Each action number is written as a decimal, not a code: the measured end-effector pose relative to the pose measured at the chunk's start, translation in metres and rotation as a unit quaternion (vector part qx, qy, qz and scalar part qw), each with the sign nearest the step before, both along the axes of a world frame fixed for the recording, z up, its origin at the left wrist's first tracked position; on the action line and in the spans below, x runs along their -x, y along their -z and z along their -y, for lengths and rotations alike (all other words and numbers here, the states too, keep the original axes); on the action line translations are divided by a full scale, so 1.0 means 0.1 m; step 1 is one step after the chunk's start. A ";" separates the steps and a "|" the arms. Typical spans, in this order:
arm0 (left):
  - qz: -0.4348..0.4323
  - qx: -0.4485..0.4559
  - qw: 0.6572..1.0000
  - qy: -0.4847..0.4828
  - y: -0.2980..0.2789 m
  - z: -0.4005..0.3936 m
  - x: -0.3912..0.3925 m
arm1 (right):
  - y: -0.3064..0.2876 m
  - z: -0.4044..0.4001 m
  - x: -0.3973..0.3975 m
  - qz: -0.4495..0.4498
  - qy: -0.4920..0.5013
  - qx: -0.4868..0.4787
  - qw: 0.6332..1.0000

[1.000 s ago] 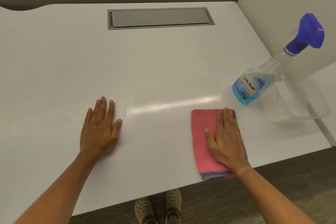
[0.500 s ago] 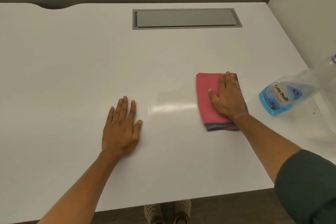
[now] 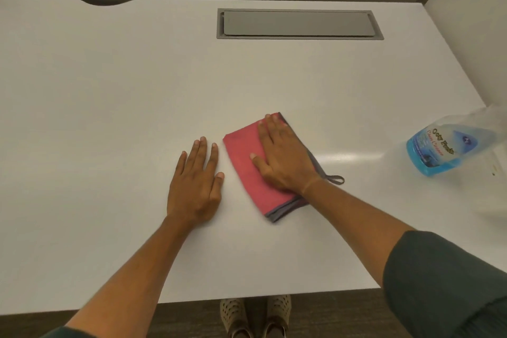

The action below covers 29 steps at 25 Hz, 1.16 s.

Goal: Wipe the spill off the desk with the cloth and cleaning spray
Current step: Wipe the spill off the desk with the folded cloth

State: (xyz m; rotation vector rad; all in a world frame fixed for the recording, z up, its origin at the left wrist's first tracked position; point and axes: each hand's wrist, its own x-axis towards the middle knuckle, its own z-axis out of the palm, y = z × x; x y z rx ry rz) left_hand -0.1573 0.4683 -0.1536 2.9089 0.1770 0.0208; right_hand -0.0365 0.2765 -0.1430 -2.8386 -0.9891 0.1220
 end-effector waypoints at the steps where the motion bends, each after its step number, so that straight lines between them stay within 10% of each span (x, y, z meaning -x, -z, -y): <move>1: 0.002 0.005 1.000 -0.001 0.00 0.00 0.00 | 0.00 0.00 0.10 -0.002 0.000 -0.003 1.000; 18: -0.005 0.008 1.000 -0.007 -0.03 0.00 0.05 | -0.12 0.73 1.29 -0.064 0.281 -0.064 0.956; 29: -0.015 0.009 1.000 -0.014 0.00 0.02 0.06 | -0.11 0.58 1.04 -0.049 0.164 -0.048 0.984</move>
